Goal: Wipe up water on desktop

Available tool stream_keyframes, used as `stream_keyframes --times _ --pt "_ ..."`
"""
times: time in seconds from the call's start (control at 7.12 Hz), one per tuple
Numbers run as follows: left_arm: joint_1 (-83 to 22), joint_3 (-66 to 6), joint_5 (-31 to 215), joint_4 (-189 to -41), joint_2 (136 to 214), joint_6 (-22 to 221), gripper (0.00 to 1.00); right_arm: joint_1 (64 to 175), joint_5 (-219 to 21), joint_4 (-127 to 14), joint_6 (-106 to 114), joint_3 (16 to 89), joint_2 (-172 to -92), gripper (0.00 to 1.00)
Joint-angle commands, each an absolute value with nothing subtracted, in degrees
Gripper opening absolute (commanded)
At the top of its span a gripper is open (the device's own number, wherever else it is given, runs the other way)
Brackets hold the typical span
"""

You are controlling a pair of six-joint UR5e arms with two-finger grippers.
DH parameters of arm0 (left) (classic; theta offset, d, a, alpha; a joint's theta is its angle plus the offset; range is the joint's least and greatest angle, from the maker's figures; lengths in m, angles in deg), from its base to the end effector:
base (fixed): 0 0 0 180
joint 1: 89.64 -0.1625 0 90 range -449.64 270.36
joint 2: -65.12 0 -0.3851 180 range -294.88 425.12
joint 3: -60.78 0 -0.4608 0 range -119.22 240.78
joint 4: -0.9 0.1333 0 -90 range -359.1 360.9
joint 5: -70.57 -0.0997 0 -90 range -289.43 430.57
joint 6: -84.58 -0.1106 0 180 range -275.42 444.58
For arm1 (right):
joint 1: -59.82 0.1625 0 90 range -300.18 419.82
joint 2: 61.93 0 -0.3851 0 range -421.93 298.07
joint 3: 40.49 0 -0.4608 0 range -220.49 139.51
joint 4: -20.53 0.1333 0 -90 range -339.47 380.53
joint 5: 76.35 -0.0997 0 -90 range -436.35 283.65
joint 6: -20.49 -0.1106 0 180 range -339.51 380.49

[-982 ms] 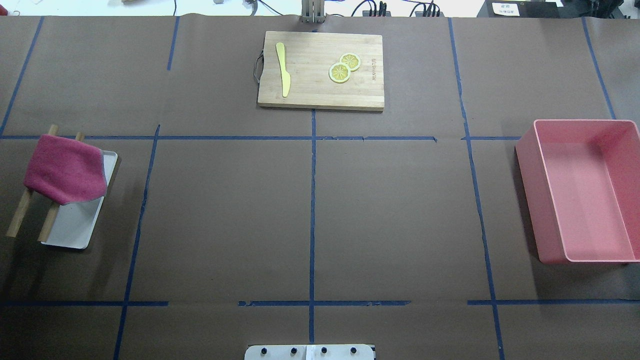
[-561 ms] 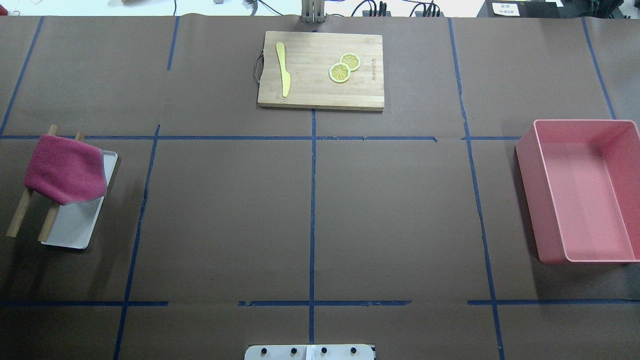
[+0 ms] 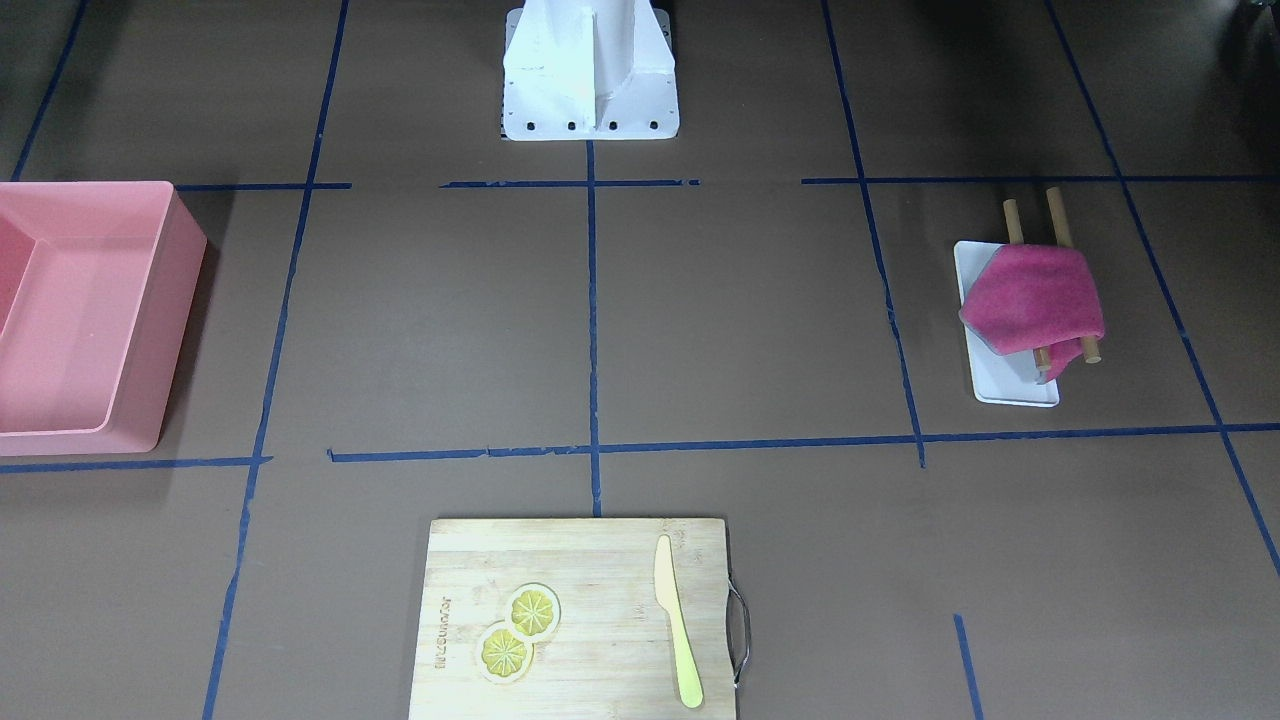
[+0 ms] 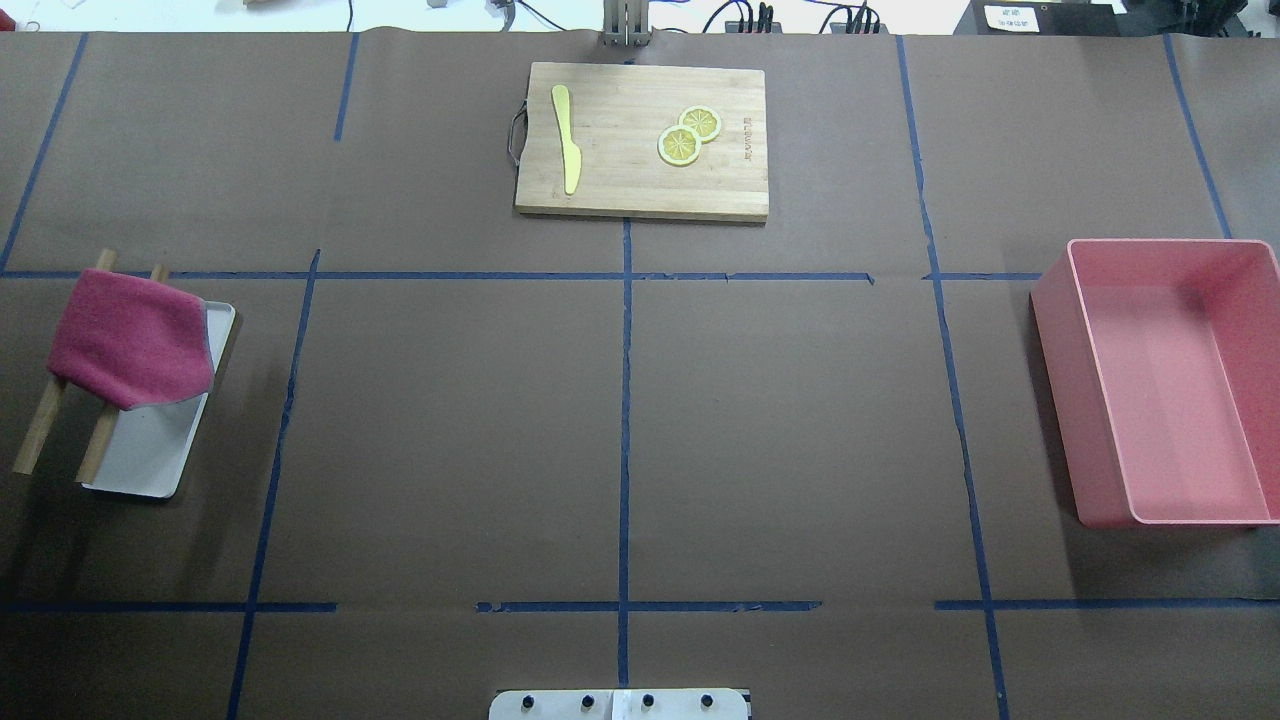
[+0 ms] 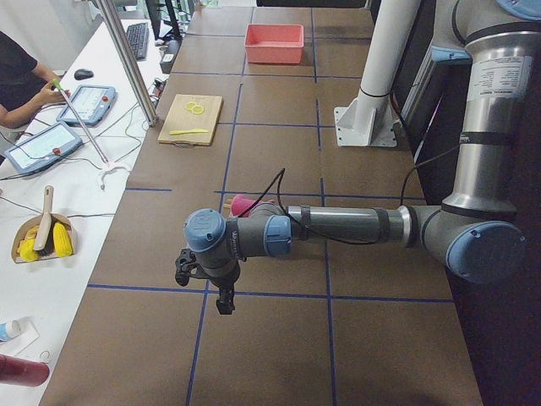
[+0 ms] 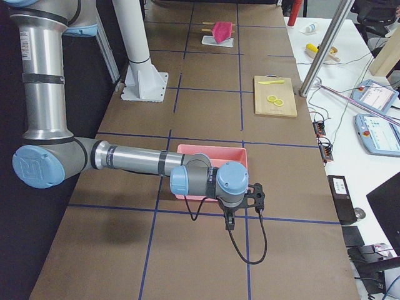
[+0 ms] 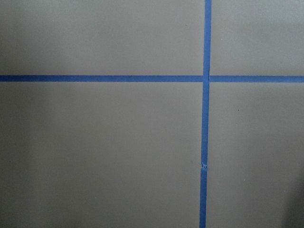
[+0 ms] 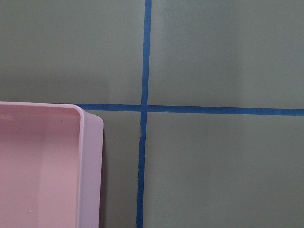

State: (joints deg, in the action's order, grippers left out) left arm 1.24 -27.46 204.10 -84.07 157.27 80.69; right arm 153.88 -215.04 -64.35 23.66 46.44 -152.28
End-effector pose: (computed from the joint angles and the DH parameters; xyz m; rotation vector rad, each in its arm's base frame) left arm -0.0658 -0.5672 0.6322 -0.0454 0.7618 0.0192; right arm 0.0897 -0.5545 0.6451 0.0814 -0.8463 0.0020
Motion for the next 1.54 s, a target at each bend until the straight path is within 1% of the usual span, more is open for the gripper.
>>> stream_keyframes --times 0.0,0.28,0.7,0.84,0.98,1.12,1.4 --pt "1.2 -27.5 204.2 -85.0 157.1 80.7 1.0 153.9 -214.9 -64.3 23.7 46.4 -152.2 1.0" --pt "1.2 -28.2 204.3 -85.0 157.1 81.1 1.0 153.9 -214.9 -64.3 23.6 46.4 -152.2 1.0" --pt "1.2 -36.9 210.6 -85.0 157.4 83.0 1.0 153.2 -214.9 -64.1 23.6 46.6 -151.5 1.0" --pt "-0.8 -39.1 214.4 -85.9 157.6 88.7 1.0 153.1 -214.9 -64.2 23.6 46.6 -151.5 1.0" --pt "-3.9 -40.1 216.5 -90.2 157.6 95.9 1.0 152.2 -214.8 -64.2 23.6 46.7 -151.1 1.0" --pt "-8.3 -39.6 216.5 -98.4 157.3 105.7 1.0 152.1 -214.7 -64.2 23.5 48.7 -151.0 1.0" --pt "-14.2 -37.9 215.9 -111.7 155.6 119.1 1.0 151.3 -214.7 -64.2 23.4 49.4 -151.1 1.0"
